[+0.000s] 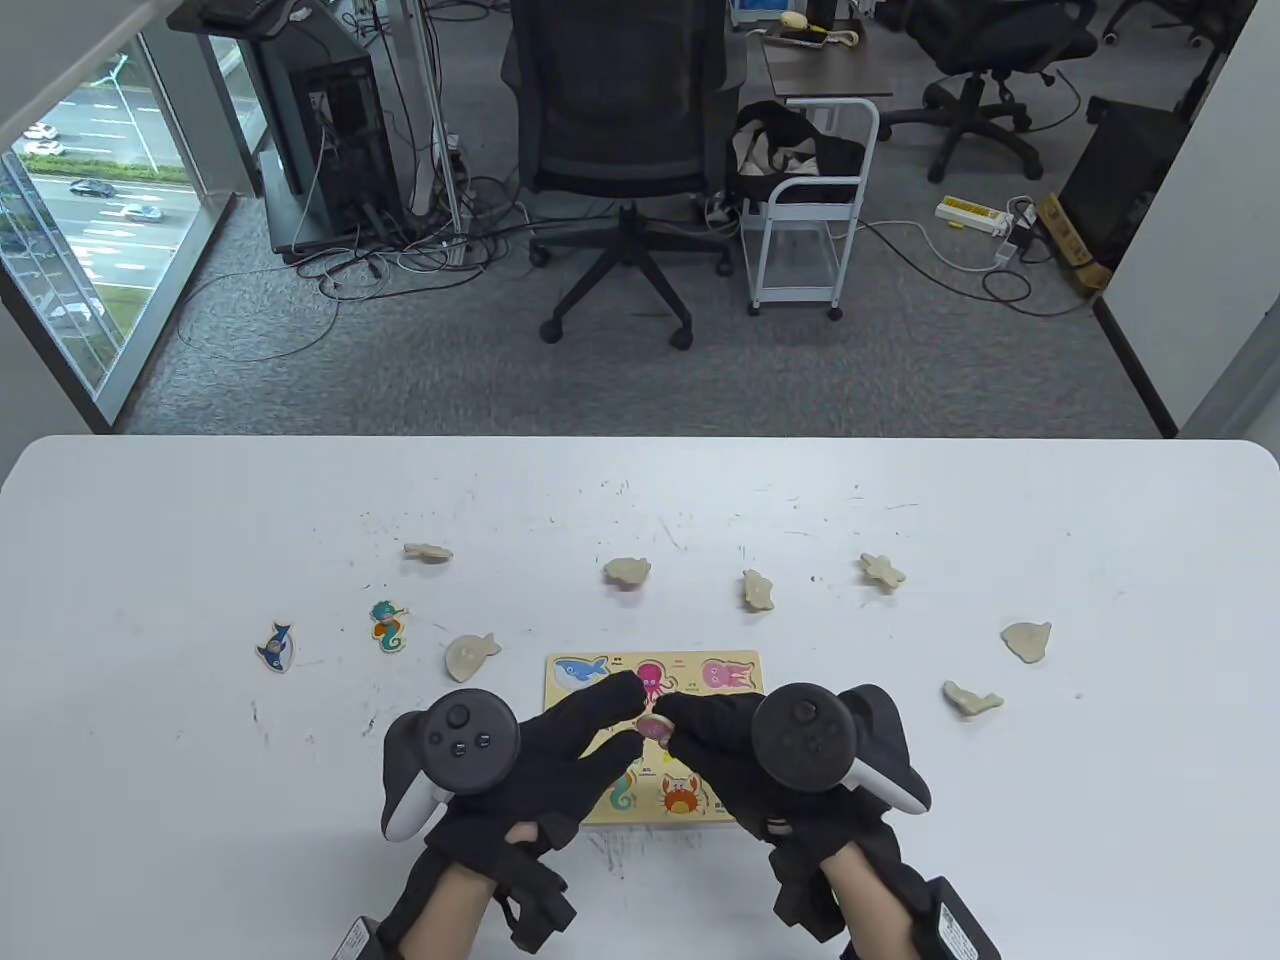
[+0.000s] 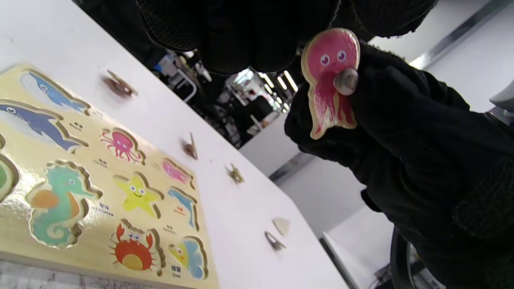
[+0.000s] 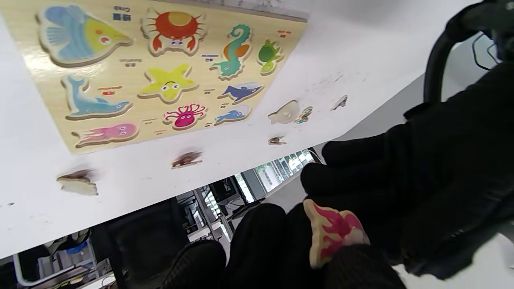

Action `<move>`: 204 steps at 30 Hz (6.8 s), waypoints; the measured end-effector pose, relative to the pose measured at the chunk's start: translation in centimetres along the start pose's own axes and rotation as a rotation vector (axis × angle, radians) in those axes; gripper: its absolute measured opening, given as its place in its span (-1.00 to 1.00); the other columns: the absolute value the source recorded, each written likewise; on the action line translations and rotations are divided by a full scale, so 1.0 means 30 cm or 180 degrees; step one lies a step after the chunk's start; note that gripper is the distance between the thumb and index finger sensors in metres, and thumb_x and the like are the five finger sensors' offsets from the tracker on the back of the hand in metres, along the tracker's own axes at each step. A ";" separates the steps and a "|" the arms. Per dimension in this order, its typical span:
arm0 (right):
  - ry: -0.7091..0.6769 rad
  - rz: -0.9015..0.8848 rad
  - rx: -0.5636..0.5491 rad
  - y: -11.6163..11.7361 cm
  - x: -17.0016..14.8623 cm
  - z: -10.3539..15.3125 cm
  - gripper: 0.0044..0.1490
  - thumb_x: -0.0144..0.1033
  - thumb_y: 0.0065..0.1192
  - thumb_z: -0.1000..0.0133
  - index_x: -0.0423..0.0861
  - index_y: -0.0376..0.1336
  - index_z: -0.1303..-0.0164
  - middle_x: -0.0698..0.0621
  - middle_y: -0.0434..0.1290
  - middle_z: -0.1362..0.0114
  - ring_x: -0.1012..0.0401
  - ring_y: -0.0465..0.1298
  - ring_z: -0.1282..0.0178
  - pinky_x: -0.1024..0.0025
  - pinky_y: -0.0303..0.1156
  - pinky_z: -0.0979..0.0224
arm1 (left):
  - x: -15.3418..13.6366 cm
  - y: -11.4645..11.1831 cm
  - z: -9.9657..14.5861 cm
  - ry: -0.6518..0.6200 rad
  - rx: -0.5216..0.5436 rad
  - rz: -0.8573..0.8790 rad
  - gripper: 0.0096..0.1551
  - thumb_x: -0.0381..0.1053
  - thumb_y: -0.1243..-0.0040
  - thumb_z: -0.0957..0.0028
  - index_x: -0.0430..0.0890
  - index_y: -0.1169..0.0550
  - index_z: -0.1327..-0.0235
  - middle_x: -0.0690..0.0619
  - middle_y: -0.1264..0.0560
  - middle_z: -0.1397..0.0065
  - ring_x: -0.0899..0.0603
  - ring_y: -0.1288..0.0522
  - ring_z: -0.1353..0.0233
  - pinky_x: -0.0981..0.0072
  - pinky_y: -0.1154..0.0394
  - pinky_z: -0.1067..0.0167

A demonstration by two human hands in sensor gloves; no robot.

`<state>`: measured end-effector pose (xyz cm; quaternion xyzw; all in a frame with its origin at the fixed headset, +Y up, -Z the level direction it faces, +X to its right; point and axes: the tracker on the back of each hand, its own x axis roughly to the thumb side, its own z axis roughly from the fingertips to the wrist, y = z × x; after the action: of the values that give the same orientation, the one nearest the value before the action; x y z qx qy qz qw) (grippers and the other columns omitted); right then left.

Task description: Fit puzzle pieces into frame

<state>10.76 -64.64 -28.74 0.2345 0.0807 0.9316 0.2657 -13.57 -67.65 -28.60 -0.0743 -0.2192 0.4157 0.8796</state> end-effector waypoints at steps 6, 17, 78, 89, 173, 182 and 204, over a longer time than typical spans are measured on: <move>-0.0039 -0.0124 0.0014 -0.007 -0.010 -0.001 -0.45 0.04 0.34 -0.02 0.15 0.42 -0.22 0.20 0.65 -0.19 0.18 0.64 -0.25 0.03 0.41 -0.51 | -0.001 -0.014 -0.003 0.0071 0.0072 0.0161 -0.37 0.30 -0.17 -0.15 0.18 -0.42 -0.49 0.21 -0.61 -0.45 -0.02 -0.60 -0.46 0.08 -0.53 -0.47; 0.0096 0.0127 -0.0162 -0.001 0.011 0.005 -0.45 0.08 0.34 -0.02 0.17 0.41 -0.22 0.21 0.64 -0.20 0.18 0.62 -0.27 0.04 0.40 -0.52 | -0.017 -0.022 -0.011 0.0143 0.0112 0.0141 -0.46 0.28 -0.21 -0.14 0.21 -0.48 -0.38 0.26 -0.65 -0.32 0.03 -0.65 -0.36 0.13 -0.57 -0.41; 0.1213 0.2459 -0.0660 -0.007 -0.084 -0.185 -0.45 0.04 0.42 -0.01 0.33 0.32 -0.23 0.30 0.52 -0.32 0.24 0.53 -0.36 0.13 0.39 -0.53 | -0.120 0.152 0.059 0.0968 0.1488 -0.2504 -0.15 0.47 0.04 -0.08 0.25 -0.22 -0.68 0.04 -0.29 -0.78 -0.23 -0.26 -0.74 -0.25 -0.23 -0.62; 0.1487 0.2715 -0.0106 0.137 -0.167 -0.365 -0.45 0.05 0.42 -0.01 0.34 0.32 -0.23 0.31 0.52 -0.32 0.25 0.53 -0.36 0.14 0.38 -0.54 | -0.122 0.157 0.062 0.0972 0.1564 -0.2523 -0.16 0.47 0.03 -0.08 0.25 -0.23 -0.67 0.05 -0.30 -0.78 -0.22 -0.26 -0.74 -0.25 -0.24 -0.62; 0.3397 0.2086 -0.0115 -0.009 -0.806 0.093 -0.41 0.06 0.19 -0.10 0.37 0.23 -0.38 0.29 0.40 -0.56 0.20 0.42 -0.61 0.06 0.21 -0.72 | -0.138 0.171 0.067 0.1044 0.1518 -0.2425 -0.16 0.47 0.04 -0.08 0.24 -0.25 -0.66 0.06 -0.34 -0.75 -0.22 -0.30 -0.72 -0.24 -0.25 -0.61; 0.2791 0.1913 -0.0438 -0.078 -0.643 0.067 -0.42 0.04 0.20 -0.08 0.29 0.28 -0.36 0.25 0.52 -0.44 0.20 0.54 -0.47 0.05 0.31 -0.63 | -0.109 0.171 0.071 0.0921 0.1557 -0.2304 -0.17 0.47 0.05 -0.08 0.24 -0.26 -0.66 0.06 -0.37 -0.73 -0.22 -0.33 -0.70 -0.21 -0.27 -0.61; -0.0183 -0.0526 -0.0326 -0.013 -0.031 0.008 -0.43 0.09 0.30 -0.04 0.18 0.39 -0.26 0.21 0.63 -0.21 0.21 0.65 -0.20 0.08 0.44 -0.46 | -0.024 0.037 0.009 0.0058 0.0168 0.0381 -0.27 0.41 -0.05 -0.15 0.15 -0.39 -0.57 0.12 -0.55 -0.55 -0.11 -0.55 -0.51 -0.06 -0.45 -0.50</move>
<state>11.75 -64.79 -28.99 0.2399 0.0444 0.9023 0.3555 -14.88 -67.49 -28.94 -0.0679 -0.1953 0.4725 0.8568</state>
